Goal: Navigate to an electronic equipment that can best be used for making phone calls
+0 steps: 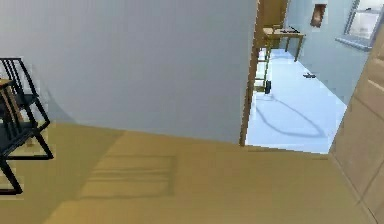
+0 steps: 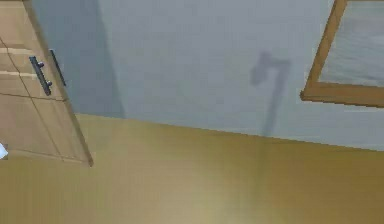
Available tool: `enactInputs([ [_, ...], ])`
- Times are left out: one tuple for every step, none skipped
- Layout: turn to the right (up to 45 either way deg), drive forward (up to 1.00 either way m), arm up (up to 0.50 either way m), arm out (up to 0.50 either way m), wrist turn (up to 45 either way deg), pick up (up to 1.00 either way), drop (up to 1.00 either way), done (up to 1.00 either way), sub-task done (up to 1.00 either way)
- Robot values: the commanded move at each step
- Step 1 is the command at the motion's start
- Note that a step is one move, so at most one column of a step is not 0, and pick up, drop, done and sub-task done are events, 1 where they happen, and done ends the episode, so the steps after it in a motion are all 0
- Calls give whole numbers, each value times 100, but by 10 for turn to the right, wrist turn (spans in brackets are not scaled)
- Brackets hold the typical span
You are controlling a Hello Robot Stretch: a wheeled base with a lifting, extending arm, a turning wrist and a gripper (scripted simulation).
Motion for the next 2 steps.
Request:
enactInputs([
  [270, 0, 0, 0, 0, 0, 0, 0, 0],
  [0, 100, 0, 0, 0, 0, 0, 0, 0],
])
